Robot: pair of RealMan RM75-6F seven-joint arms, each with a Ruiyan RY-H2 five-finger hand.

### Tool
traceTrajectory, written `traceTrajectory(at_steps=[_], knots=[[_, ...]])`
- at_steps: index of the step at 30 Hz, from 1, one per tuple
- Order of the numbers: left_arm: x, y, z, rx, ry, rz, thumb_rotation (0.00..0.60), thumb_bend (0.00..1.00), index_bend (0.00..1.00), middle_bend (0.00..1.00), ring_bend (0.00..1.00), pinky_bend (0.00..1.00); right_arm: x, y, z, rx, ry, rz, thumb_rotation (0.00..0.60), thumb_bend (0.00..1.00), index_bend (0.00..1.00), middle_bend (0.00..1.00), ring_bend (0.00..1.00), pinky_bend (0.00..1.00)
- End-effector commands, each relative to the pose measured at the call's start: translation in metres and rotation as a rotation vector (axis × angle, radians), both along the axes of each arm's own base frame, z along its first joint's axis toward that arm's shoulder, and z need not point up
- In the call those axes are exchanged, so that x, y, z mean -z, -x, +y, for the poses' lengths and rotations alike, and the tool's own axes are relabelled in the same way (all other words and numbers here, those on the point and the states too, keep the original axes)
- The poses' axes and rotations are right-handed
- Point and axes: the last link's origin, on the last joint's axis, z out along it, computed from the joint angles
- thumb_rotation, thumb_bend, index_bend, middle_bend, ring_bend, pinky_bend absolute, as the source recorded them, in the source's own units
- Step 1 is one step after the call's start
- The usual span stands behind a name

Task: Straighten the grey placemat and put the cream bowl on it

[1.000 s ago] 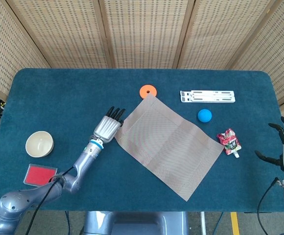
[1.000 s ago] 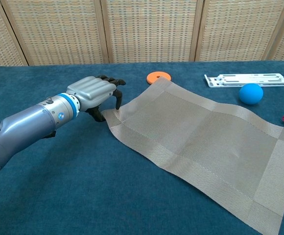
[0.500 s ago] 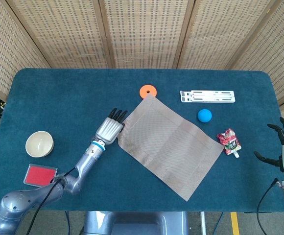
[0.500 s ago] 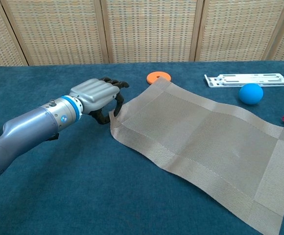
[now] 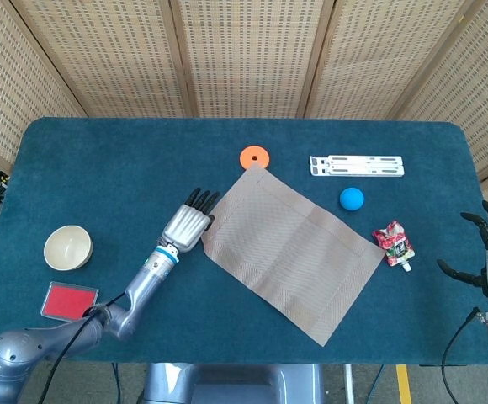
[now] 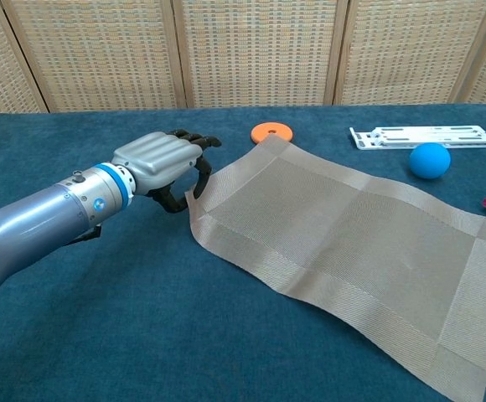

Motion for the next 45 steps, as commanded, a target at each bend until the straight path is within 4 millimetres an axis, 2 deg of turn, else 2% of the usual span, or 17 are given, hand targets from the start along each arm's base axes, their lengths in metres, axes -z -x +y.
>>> traceTrajectory(at_steps=[1,11,24,34,45], knots=[[-0.014,0.007,-0.026,0.042,0.022,0.008,0.6,0.48,0.73,0.0,0.0,0.0,-0.001,-0.001,0.001,-0.003,0.001,-0.002,0.6,0.29,0.23,0.0,0.0,0.0],[-0.04,0.022,-0.089,0.089,0.097,0.026,0.6,0.48,0.75,0.0,0.0,0.0,0.001,-0.007,0.006,-0.027,-0.007,-0.004,0.6,0.29,0.23,0.0,0.0,0.0],[-0.049,0.033,-0.14,0.104,0.203,0.012,0.6,0.48,0.75,0.0,0.0,0.0,0.002,-0.014,0.011,-0.051,-0.012,-0.003,0.6,0.29,0.23,0.0,0.0,0.0],[-0.041,0.029,-0.174,0.148,0.301,0.001,0.6,0.48,0.75,0.0,0.0,0.0,0.003,-0.015,0.013,-0.057,-0.015,0.001,0.6,0.29,0.23,0.0,0.0,0.0],[-0.038,0.03,-0.186,0.153,0.326,-0.005,0.6,0.48,0.73,0.0,0.0,0.0,0.002,-0.017,0.015,-0.059,-0.017,-0.001,0.6,0.29,0.23,0.0,0.0,0.0]])
